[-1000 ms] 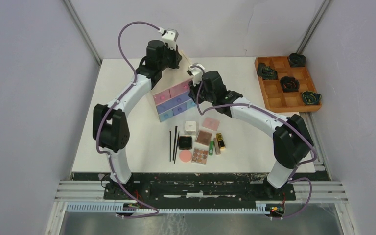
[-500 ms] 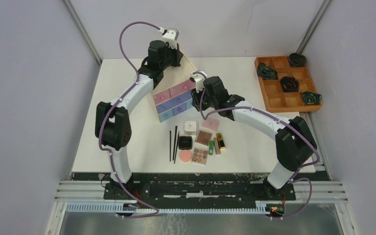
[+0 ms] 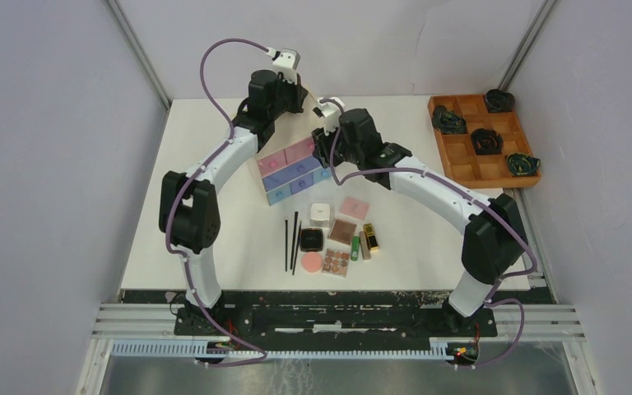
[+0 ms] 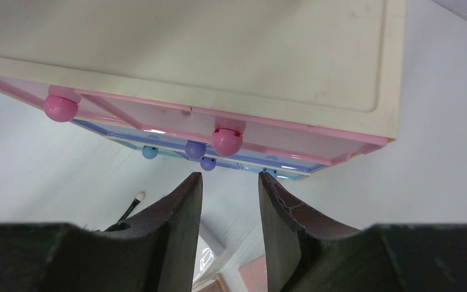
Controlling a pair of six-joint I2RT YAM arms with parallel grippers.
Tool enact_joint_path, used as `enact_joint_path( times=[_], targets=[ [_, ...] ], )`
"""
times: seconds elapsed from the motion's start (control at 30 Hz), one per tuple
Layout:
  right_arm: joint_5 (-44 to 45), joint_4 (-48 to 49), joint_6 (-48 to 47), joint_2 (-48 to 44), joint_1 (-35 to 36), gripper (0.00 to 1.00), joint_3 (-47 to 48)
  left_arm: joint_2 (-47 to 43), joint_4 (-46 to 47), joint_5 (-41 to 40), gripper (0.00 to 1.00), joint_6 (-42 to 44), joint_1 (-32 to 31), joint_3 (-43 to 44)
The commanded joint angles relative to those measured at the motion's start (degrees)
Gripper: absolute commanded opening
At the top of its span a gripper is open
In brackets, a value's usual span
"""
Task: Organize the makeup
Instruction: Open the drawer in the storage box.
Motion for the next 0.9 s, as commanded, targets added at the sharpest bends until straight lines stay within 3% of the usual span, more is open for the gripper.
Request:
enact_joint_path(
  times=[0.0, 0.87],
  targets=[
    [0.22, 1.58, -0.72, 1.69, -0.02, 0.45, 2.97, 8.52, -29.21, -1.85, 0.03, -0.64, -0.01, -8.25],
    [-1.98, 2.87, 1.59, 6.56, -0.02, 0.43, 8.70, 6.80, -31.34, -2.08, 0.03, 0.39, 0.18, -8.75]
  ],
)
